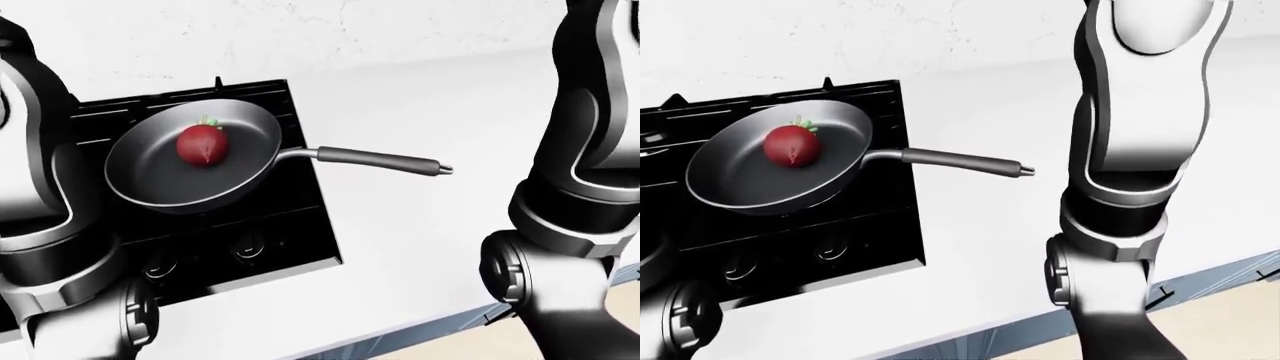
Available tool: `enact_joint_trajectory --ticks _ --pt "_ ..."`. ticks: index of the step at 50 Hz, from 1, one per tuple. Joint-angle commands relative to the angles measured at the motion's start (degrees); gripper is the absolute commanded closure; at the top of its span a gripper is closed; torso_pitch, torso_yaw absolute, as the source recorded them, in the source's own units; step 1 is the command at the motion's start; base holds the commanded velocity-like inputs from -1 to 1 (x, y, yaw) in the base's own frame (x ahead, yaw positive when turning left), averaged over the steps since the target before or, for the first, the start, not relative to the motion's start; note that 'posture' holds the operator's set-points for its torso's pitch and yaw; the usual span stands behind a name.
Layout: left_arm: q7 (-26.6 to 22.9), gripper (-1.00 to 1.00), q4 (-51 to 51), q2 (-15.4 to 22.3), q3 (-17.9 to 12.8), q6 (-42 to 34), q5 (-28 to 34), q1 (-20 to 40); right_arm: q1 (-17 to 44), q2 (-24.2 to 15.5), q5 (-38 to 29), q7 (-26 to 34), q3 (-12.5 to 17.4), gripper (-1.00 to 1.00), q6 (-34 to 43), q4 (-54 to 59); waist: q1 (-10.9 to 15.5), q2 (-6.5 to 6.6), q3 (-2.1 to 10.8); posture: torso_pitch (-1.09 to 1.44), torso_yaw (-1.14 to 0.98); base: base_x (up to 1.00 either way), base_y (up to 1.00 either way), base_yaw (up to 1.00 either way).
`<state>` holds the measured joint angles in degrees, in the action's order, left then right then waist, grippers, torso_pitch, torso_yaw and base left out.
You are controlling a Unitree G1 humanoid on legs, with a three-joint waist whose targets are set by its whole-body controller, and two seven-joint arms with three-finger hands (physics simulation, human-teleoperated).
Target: Pick the beet from the plate and place it in the pan.
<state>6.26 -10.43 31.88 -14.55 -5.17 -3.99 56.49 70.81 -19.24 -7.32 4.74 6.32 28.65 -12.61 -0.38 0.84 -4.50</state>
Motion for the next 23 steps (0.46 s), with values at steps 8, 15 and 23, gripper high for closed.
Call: enact_joint_trajectory --ticks 8,15,23 --pt "0.99 -1.0 -3.82 0.86 -0.8 -0.1 -0.23 1.04 1.18 -0.4 -0.65 -0.5 0.1 -1.0 -0.68 -4.81 -0.03 0.13 1.46 0.0 0.0 0.0 0.0 0.0" --pt "1.57 -1.0 -6.17 0.8 -1.3 -0.59 -0.8 -0.44 -0.44 0.2 -1.44 -0.59 0.02 -1.0 -2.26 -6.35 -0.07 0.16 1.38 0.0 0.0 0.0 0.0 0.0" --pt "2.64 -1.0 -9.89 1.4 -2.29 -1.97 -1.72 -1.79 -1.12 0.67 -1.95 -0.55 -0.15 -1.0 -0.93 -9.91 -0.07 0.19 1.44 0.0 0.0 0.0 0.0 0.0"
